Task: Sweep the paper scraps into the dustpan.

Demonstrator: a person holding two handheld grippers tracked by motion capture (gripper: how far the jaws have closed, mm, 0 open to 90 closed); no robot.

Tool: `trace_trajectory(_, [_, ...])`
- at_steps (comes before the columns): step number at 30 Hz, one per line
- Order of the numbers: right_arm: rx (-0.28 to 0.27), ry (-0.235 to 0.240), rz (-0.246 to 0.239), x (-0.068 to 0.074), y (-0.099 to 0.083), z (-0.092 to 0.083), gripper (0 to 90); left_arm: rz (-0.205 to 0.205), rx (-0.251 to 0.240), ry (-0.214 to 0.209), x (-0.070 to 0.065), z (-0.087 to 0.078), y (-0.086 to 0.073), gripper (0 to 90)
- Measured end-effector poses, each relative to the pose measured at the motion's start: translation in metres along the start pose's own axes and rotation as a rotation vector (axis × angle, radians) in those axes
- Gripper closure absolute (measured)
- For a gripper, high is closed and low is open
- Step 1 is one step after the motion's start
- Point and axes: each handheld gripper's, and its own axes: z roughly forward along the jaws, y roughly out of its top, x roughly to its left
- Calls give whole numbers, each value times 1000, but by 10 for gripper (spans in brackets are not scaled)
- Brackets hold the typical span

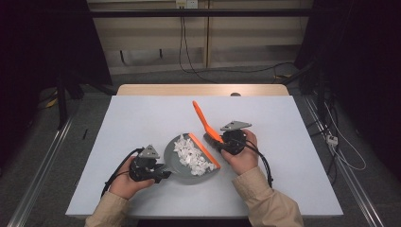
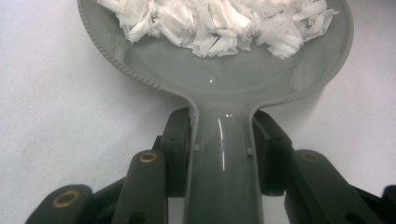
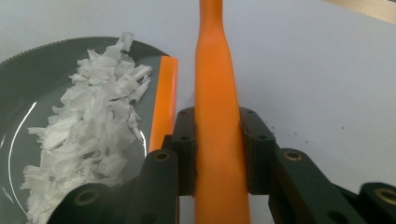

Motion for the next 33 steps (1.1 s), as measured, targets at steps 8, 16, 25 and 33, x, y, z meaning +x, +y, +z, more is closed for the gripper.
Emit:
trace_trajectory(8, [-19,23,0,9,-3,-1,716,-4,-5,3,-1,2,1,625])
trace_trajectory(16, [-27,37,-8,19,-2,0,716,-7,-7,4,-1,2,1,625])
trace_trajectory(25, [-77,114,21,36,3,1,716,-7,-8,2,-1,2,1,626])
trace_trajectory(33, [-141,120,22,35,15,-3,716,-8,-12,-3,0,1,0,625])
